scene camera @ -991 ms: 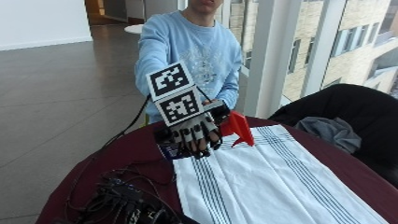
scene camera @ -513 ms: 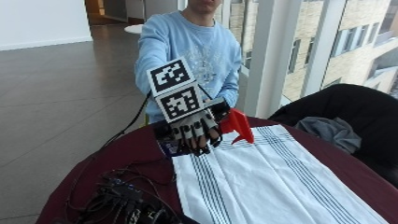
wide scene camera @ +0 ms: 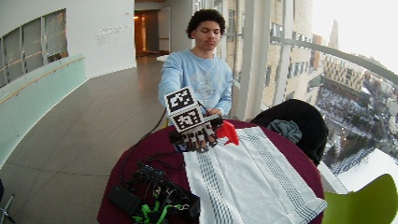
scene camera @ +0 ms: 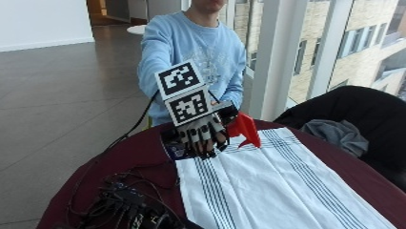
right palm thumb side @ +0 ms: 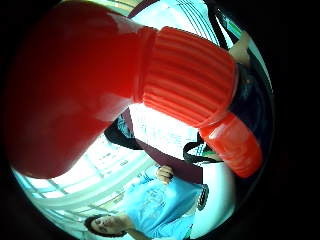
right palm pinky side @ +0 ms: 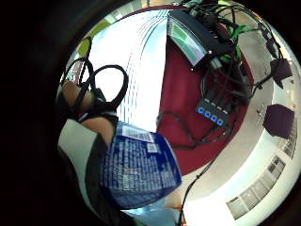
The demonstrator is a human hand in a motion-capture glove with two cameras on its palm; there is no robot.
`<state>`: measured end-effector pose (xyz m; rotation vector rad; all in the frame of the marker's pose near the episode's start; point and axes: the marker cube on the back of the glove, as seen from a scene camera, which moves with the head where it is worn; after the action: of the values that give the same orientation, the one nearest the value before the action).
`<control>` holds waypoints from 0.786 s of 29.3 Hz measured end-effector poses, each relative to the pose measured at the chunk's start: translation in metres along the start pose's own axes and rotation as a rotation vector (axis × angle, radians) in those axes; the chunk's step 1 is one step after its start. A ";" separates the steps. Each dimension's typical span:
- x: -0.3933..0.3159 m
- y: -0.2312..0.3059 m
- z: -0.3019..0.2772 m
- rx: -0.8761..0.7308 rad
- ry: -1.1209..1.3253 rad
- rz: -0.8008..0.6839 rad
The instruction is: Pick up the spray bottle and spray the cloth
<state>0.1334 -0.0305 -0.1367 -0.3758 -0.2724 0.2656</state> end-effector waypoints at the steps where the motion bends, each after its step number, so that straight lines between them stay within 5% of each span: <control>1: -0.001 0.000 0.001 -0.001 0.002 -0.002; 12: -0.016 0.007 0.004 0.006 -0.003 -0.057; 23: -0.077 0.042 0.028 0.104 -0.289 -0.344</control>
<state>0.0447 -0.0074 -0.1439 -0.1811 -0.5973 -0.0067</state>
